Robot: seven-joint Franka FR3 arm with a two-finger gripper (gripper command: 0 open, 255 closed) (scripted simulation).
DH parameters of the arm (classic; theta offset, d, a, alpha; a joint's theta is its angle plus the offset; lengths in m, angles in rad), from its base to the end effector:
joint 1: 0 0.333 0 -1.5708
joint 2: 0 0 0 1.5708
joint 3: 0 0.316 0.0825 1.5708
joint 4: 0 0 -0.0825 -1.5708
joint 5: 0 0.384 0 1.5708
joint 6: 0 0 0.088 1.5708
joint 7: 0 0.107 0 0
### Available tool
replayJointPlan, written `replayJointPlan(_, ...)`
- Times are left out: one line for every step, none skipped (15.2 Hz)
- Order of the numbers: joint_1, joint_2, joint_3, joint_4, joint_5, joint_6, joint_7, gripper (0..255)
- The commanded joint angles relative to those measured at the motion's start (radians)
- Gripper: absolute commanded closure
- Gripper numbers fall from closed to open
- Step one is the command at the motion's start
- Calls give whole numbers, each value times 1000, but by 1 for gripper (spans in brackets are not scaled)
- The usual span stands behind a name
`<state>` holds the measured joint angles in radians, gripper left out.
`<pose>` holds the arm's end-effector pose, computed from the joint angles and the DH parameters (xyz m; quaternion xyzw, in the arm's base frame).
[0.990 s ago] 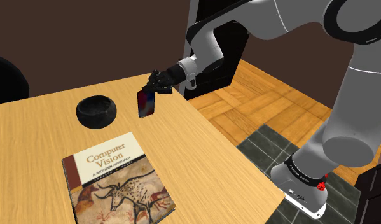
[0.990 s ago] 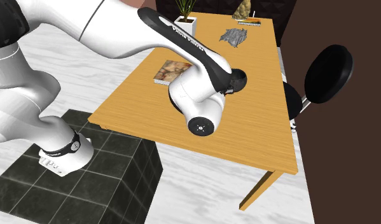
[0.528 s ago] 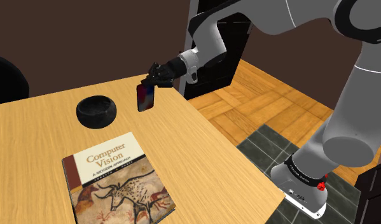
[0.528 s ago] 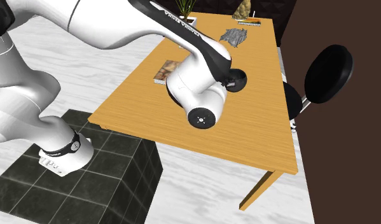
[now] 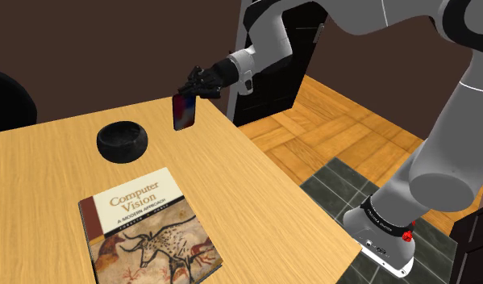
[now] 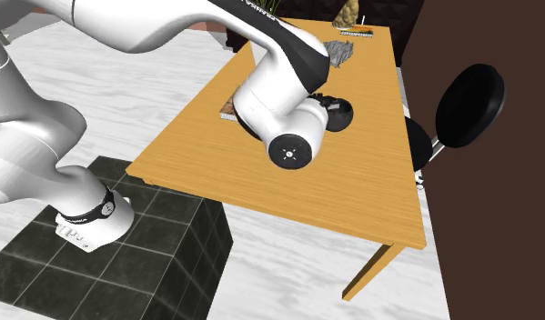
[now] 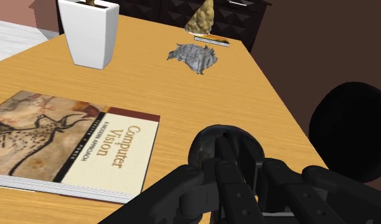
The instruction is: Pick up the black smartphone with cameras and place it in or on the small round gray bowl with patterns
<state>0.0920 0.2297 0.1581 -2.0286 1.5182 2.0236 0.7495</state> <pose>0.5650 0.2002 0.3634 -0.5957 0.5344 0.3626 0.4776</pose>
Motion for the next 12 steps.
replayJointPlan(0,-16,-1,2,-7,-3,21,255)
replayJointPlan(0,-24,-1,4,-11,-4,32,255)
replayJointPlan(-1,-32,-1,7,-15,-6,42,255)
replayJointPlan(-1,-39,-1,9,-18,-7,53,255)
replayJointPlan(-1,-46,-1,12,-22,-9,64,255)
replayJointPlan(-1,-54,-2,14,-26,-10,75,255)
replayJointPlan(-1,-61,-2,17,-30,-12,85,255)
replayJointPlan(-1,-68,-2,20,-33,-13,96,255)
replayJointPlan(-1,-74,-3,23,-37,-15,107,255)
replayJointPlan(-1,-81,-3,27,-41,-17,118,255)
replayJointPlan(-2,-87,-3,31,-45,-19,129,255)
replayJointPlan(-2,-93,-3,35,-49,-20,140,255)
